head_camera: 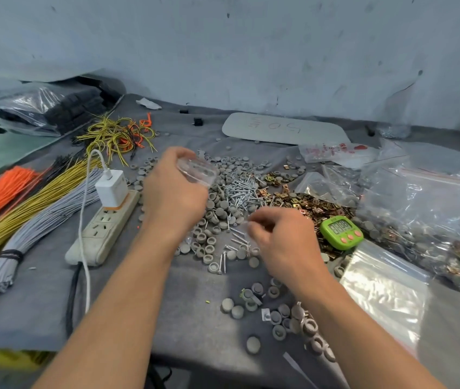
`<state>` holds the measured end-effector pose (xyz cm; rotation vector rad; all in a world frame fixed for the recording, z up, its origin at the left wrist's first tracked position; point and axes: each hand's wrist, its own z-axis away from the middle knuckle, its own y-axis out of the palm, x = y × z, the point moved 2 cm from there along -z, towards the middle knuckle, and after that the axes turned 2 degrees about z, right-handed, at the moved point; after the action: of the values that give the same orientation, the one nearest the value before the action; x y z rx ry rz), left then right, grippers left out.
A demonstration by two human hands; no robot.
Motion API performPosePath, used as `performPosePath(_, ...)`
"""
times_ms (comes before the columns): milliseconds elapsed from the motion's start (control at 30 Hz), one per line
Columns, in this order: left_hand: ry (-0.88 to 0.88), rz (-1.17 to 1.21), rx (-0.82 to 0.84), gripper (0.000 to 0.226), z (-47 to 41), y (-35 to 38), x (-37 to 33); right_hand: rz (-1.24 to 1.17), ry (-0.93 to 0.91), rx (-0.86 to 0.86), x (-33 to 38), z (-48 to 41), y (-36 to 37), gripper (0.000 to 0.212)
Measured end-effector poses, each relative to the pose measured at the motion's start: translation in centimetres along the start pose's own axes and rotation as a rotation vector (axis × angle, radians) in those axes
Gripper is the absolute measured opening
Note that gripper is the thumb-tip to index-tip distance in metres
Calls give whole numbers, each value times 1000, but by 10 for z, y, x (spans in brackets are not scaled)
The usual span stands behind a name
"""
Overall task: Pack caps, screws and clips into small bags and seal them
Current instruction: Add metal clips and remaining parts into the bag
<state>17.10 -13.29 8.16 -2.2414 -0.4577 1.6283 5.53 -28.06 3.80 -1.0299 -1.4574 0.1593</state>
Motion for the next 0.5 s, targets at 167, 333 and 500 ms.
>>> performPosePath(167,134,-307,399,44,25,38,-6,-274,-5,-169,-3,-7,-25,10)
performPosePath(333,202,-364,580,42,35,43,-15,-127,-12,-52,0,-9,-15,6)
performPosePath(500,146,-242,592,44,31,37,-12,-176,-49,-101,5,-8,-13,12)
